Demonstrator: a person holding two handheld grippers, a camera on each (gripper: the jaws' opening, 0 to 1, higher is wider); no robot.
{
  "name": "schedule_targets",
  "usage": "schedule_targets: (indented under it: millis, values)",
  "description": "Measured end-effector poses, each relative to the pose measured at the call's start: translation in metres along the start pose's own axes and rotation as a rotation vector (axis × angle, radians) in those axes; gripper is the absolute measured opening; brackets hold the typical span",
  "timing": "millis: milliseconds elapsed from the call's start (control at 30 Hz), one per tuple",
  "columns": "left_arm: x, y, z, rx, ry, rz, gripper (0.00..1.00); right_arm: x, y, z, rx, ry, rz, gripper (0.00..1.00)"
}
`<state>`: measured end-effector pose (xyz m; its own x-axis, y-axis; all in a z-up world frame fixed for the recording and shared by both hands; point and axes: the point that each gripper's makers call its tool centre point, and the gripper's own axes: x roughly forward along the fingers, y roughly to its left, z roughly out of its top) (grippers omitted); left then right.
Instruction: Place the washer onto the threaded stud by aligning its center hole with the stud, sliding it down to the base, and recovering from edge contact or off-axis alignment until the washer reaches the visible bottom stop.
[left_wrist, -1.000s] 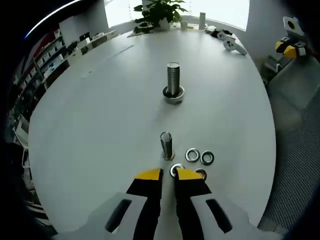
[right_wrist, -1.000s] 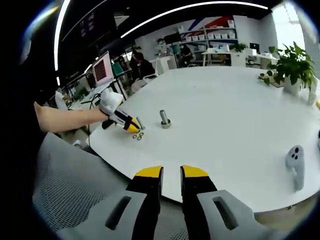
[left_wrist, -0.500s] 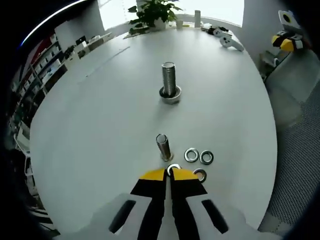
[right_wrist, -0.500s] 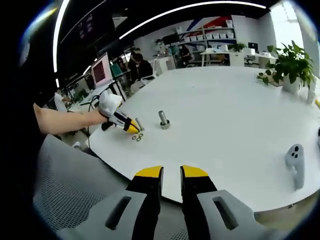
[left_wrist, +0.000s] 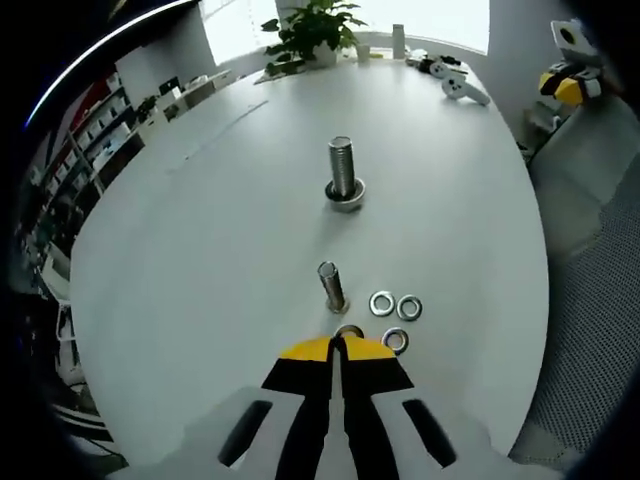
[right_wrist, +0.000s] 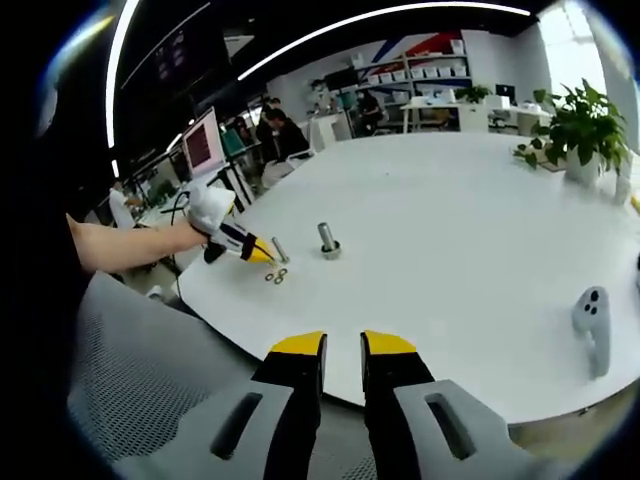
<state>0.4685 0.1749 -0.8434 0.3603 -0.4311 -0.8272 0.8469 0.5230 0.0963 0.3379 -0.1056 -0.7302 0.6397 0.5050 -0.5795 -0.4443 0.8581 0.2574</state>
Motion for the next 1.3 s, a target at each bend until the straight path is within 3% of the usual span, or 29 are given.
schedule_targets:
  millis: [333, 700, 1300]
  values:
    - [-0.020, 0.000, 0.012, -0.022, -0.038, 0.006, 0.00, 0.000, -0.001, 0.000, 0.001, -0.006, -0.001, 0.16]
    - [-0.034, 0.001, 0.039, -0.066, -0.107, 0.000, 0.00, -0.001, -0.001, 0.001, 0.003, -0.008, -0.002, 0.16]
    - [-0.019, 0.011, 0.054, -0.039, -0.088, -0.010, 0.00, -0.001, -0.001, 0.002, 0.012, -0.013, -0.003, 0.16]
